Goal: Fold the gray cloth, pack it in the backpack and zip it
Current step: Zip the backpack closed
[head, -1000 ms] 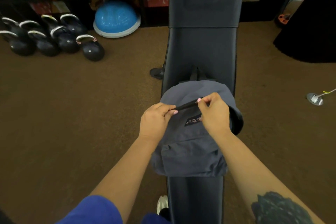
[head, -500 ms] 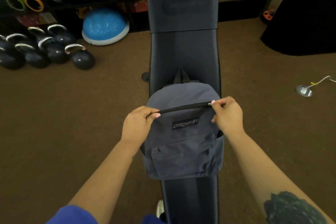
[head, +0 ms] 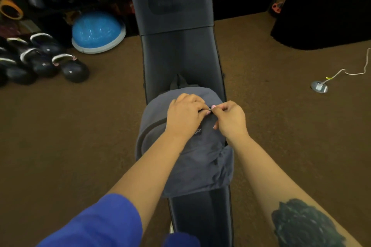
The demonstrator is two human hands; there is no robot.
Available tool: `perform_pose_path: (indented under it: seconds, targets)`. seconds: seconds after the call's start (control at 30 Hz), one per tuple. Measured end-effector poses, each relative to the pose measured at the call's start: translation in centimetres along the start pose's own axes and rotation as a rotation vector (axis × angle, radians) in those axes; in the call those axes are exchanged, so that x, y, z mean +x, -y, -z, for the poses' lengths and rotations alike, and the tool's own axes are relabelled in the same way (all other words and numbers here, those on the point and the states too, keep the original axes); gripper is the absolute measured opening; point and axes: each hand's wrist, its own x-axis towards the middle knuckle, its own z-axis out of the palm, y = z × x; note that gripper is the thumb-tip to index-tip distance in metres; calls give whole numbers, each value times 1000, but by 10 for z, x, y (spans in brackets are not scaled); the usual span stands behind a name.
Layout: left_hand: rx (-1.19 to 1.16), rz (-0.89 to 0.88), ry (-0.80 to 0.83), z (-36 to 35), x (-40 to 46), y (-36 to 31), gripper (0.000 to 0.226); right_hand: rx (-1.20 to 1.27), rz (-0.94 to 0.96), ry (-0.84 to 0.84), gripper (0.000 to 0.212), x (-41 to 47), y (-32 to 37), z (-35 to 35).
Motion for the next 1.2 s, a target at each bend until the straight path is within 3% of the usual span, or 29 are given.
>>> perform_pose_path:
  seconds: [0.2,0.5,0.83,1.2]
  targets:
    - [124,12,81,-1,3,-4,24,4,-1,32,27,3,-2,1]
    - [222,-44,75,0,5,-1,24,71,-90,43,24,8,-6,11]
    - [204,-26,116,0,9,1,24,289,-375,44,26,17,-48,34]
    - [206,-40,83,-2,10,4,22,318,-618,25,27,18,-91,26]
